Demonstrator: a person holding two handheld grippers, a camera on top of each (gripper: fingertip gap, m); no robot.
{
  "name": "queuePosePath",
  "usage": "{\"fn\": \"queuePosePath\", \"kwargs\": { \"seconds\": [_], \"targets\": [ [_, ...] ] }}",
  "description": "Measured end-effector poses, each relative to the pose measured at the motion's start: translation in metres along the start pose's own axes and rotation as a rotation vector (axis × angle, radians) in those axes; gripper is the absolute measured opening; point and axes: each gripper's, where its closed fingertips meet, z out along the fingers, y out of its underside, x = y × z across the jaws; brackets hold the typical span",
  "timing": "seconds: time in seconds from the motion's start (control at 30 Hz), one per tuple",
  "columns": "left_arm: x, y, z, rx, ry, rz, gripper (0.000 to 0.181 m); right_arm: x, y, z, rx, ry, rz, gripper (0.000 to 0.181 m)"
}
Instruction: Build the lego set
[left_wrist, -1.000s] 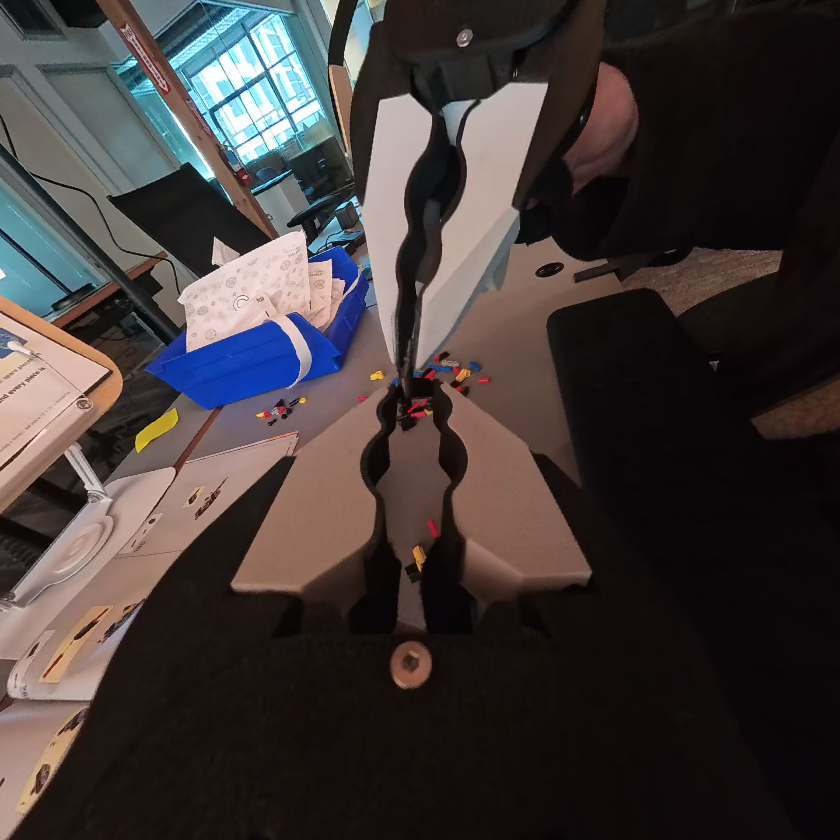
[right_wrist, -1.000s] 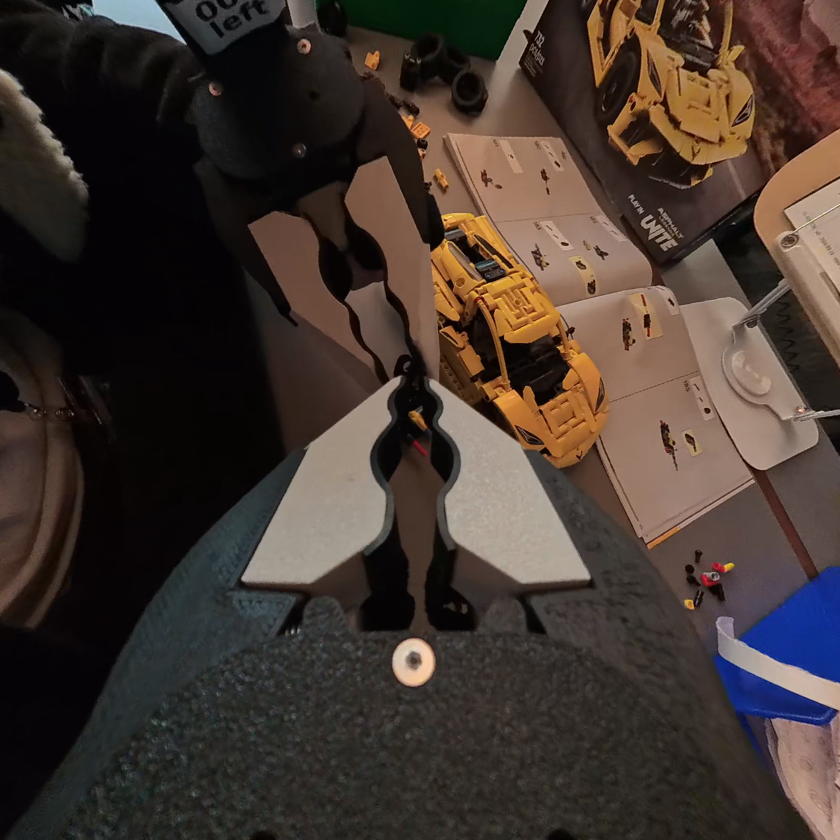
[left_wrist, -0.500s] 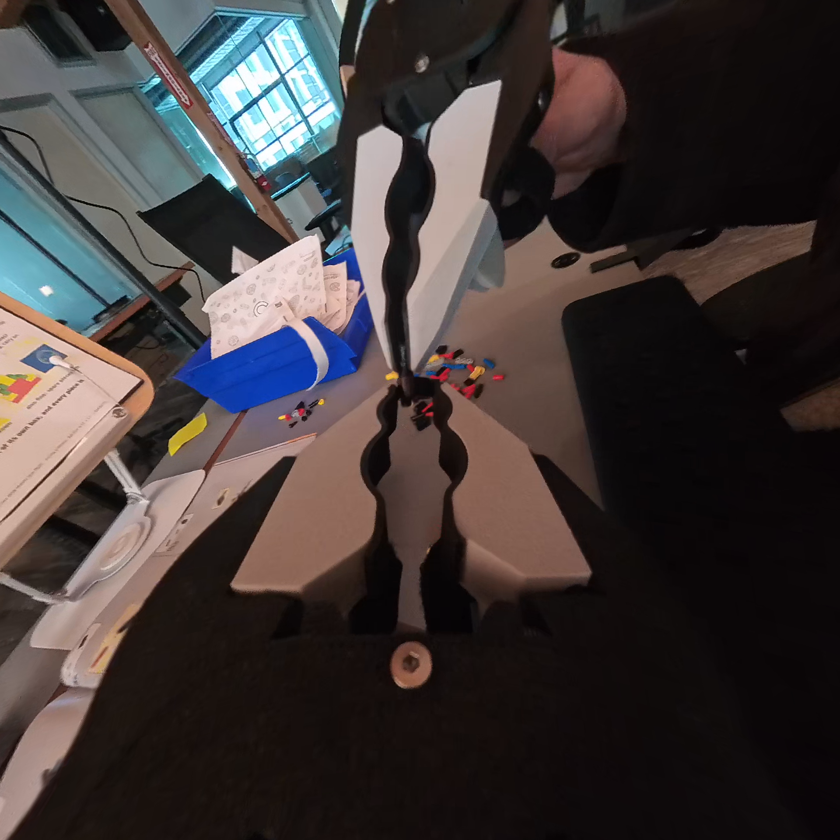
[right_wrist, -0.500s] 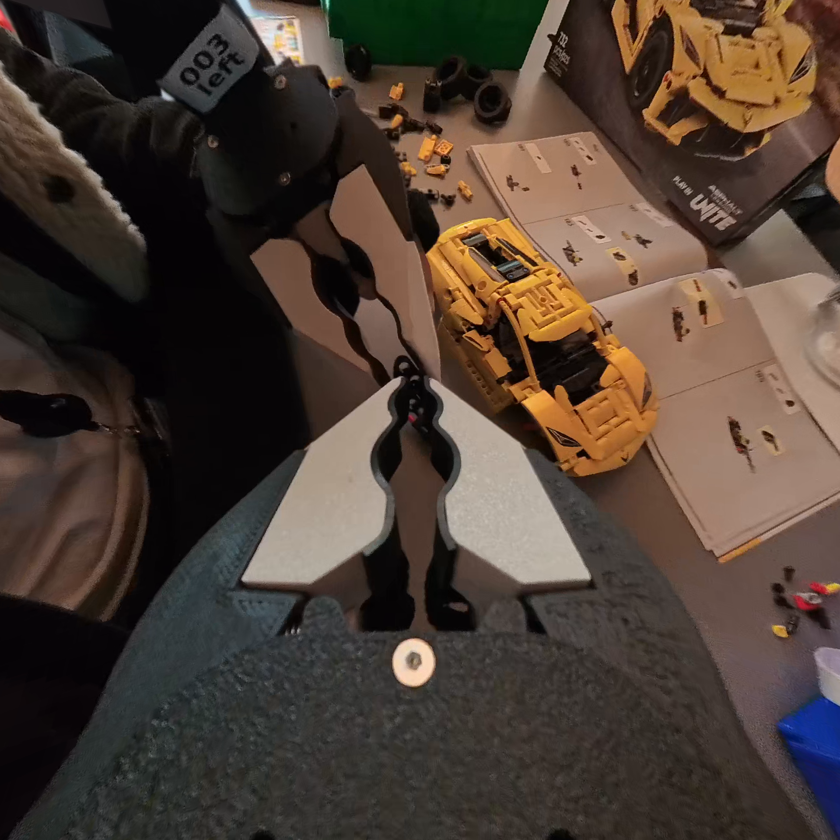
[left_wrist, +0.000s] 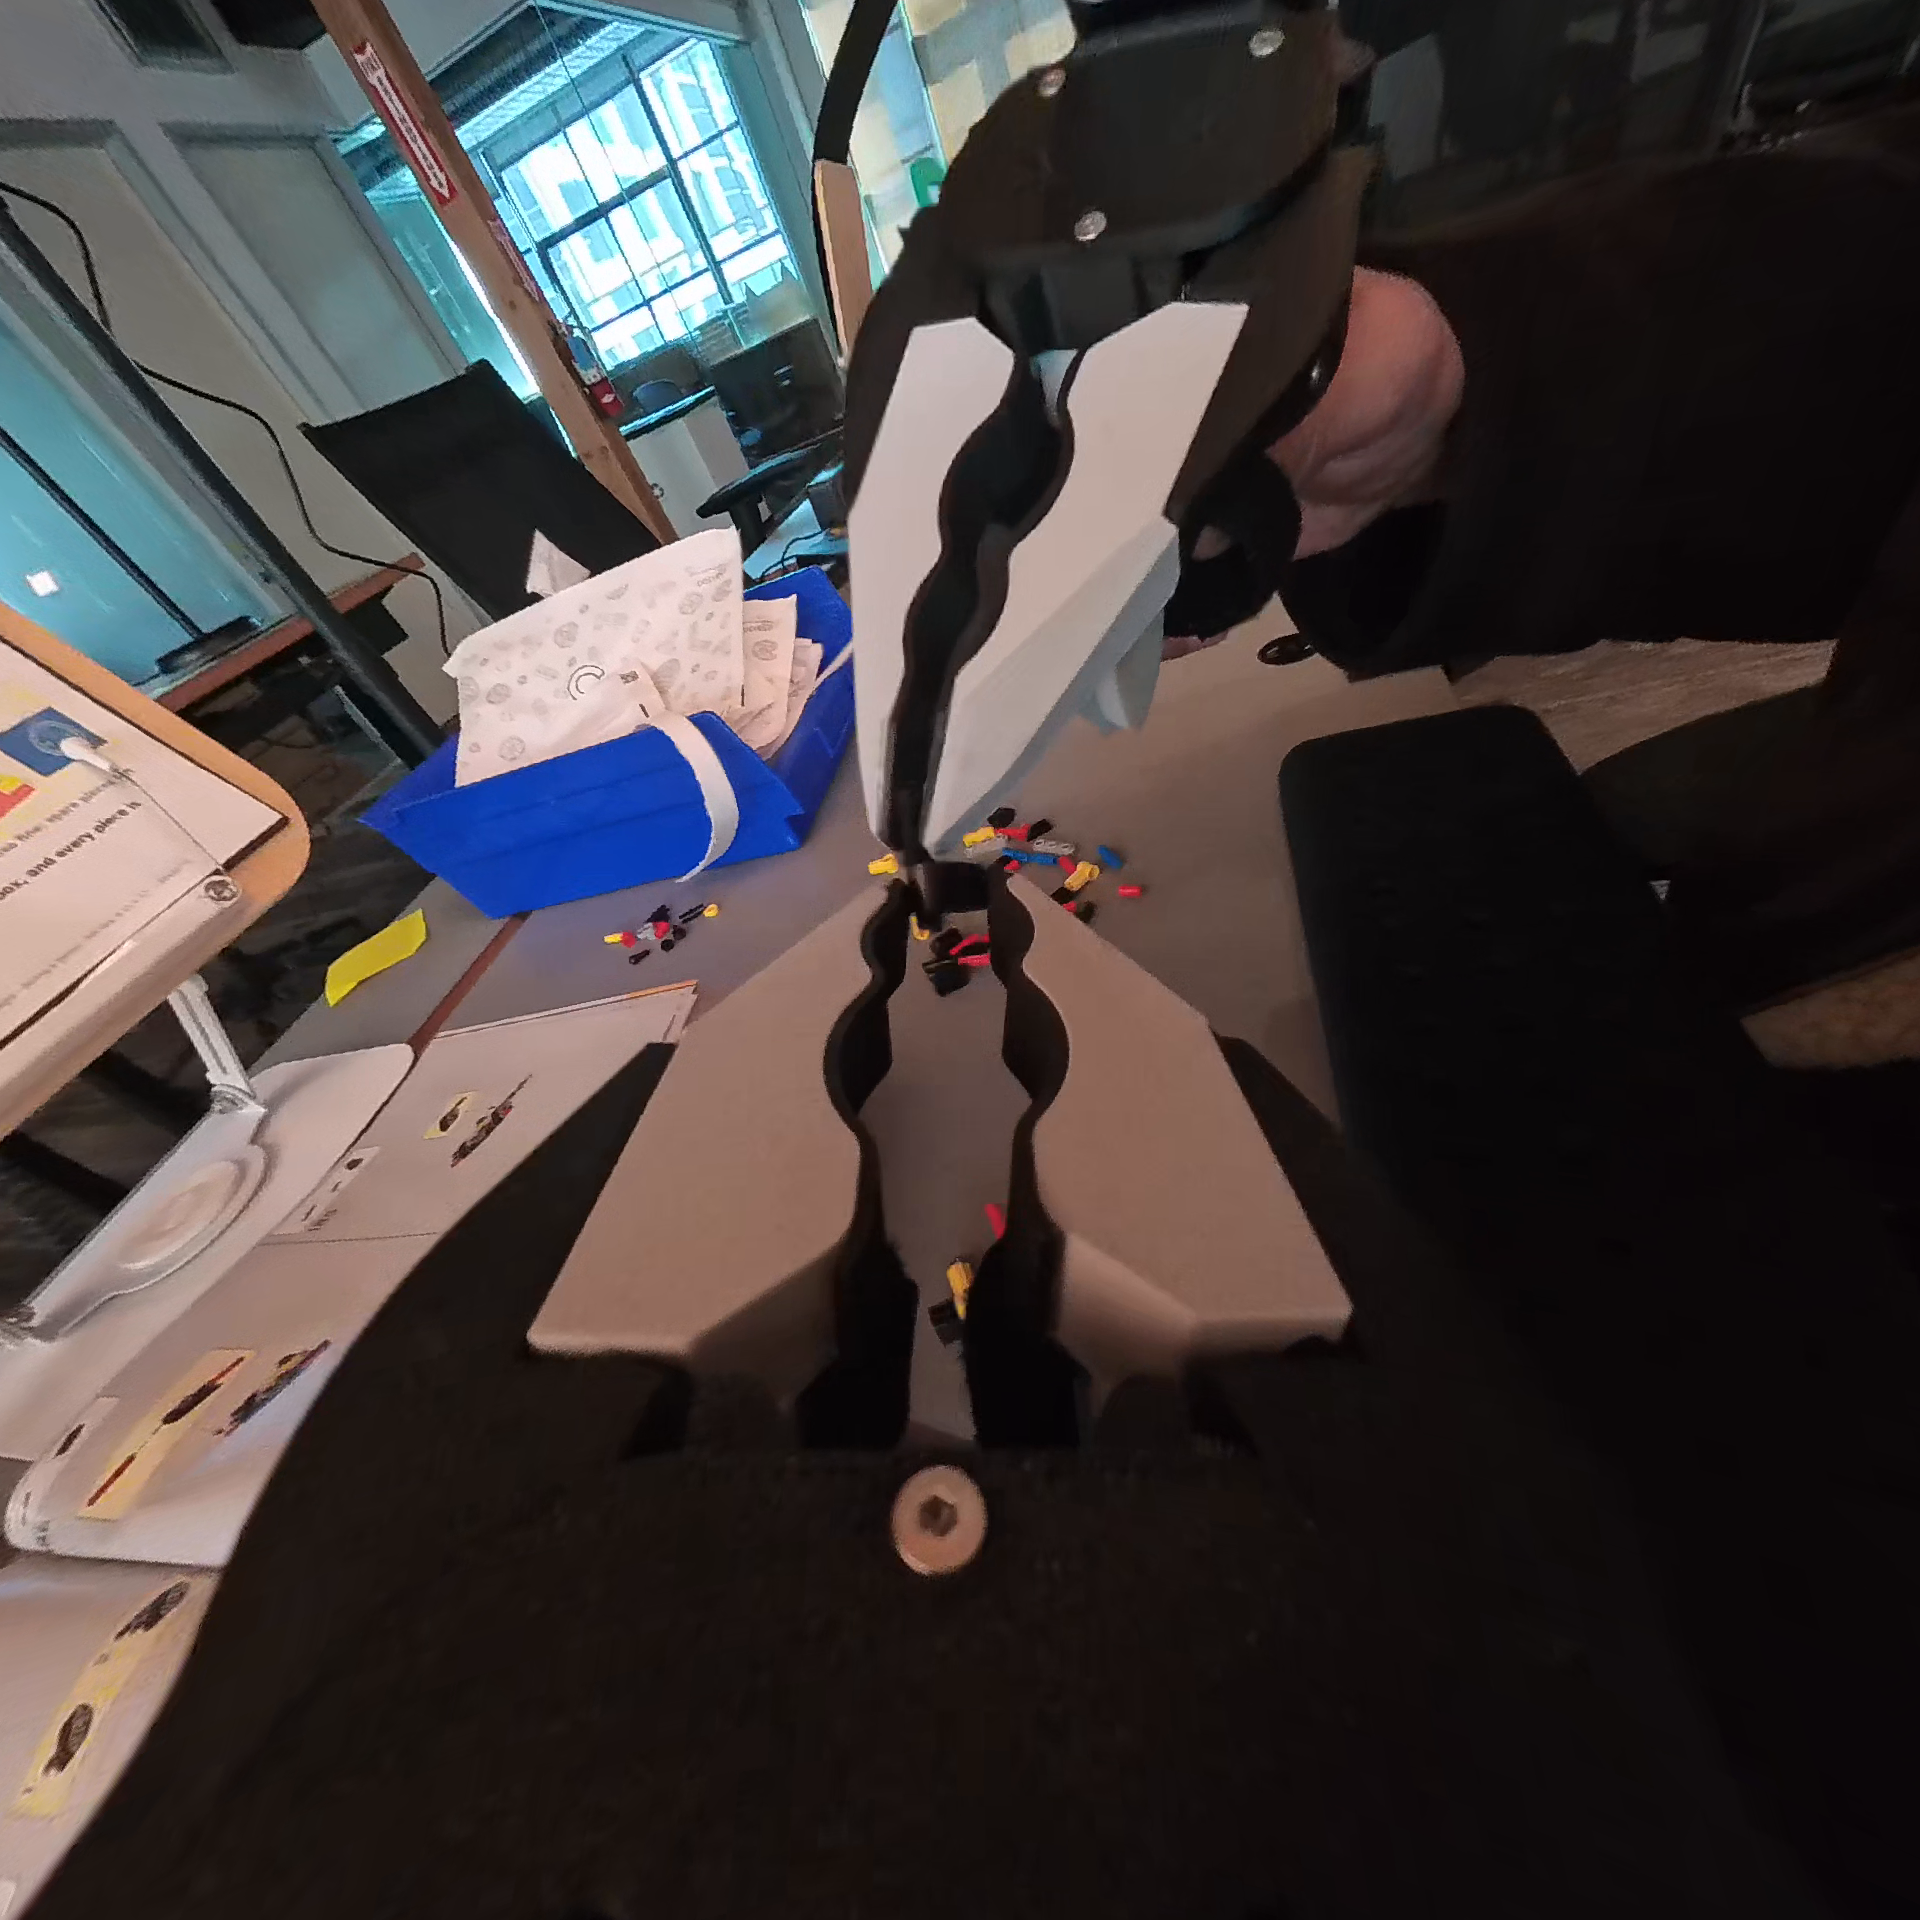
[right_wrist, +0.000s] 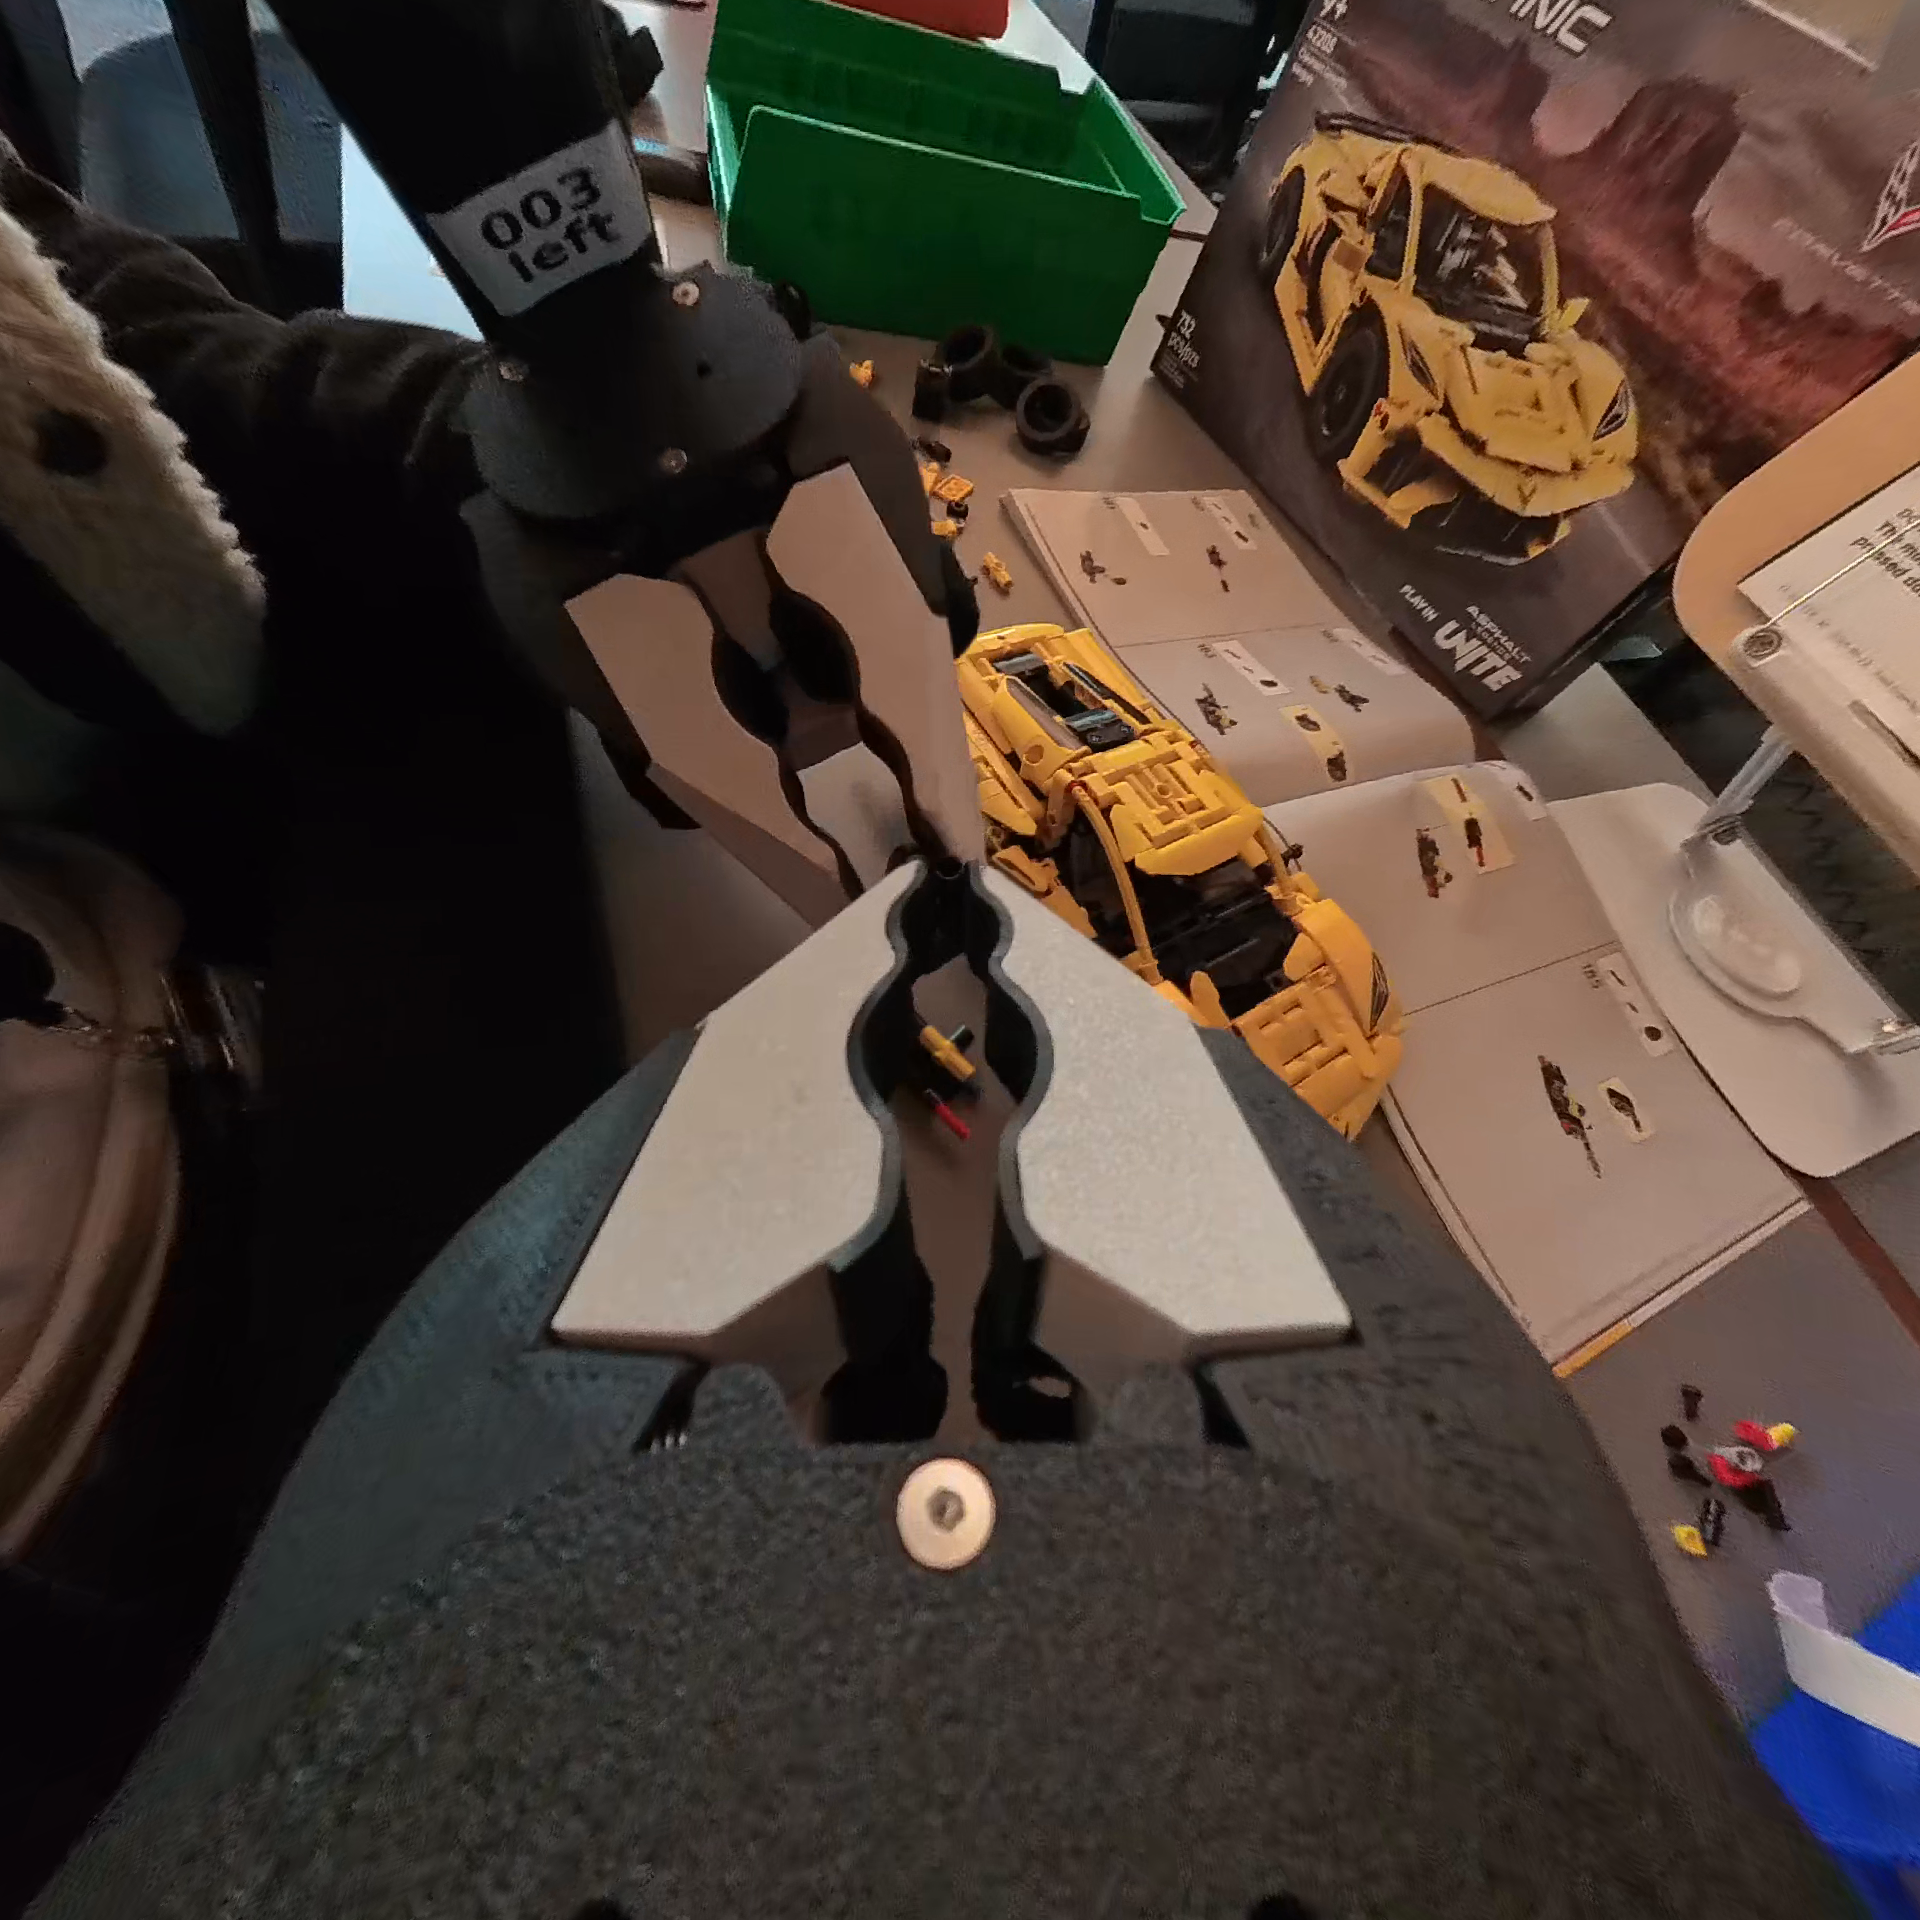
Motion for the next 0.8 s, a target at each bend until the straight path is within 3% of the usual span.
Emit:
{"fn": "queuePosePath", "kwargs": {
  "seconds": [0.33, 0.43, 0.67, 0.8],
  "targets": [
    [-0.003, 0.002, -0.001, -0.011, -0.010, -0.003, 0.014, 0.002, 0.013, -0.001, -0.066, 0.034, -0.022, 0.004],
    [-0.004, -0.004, -0.004, 0.030, -0.011, -0.012, 0.014, 0.002, 0.004, -0.003, -0.039, 0.035, 0.014, 0.004],
    [0.004, -0.028, -0.019, 0.206, 0.234, -0.366, 0.015, -0.012, -0.024, -0.016, 0.019, -0.073, -0.023, 0.004],
    [0.006, -0.042, -0.030, 0.289, 0.301, -0.403, 0.015, -0.020, -0.038, -0.022, 0.047, -0.179, 0.026, 0.004]
  ]
}}
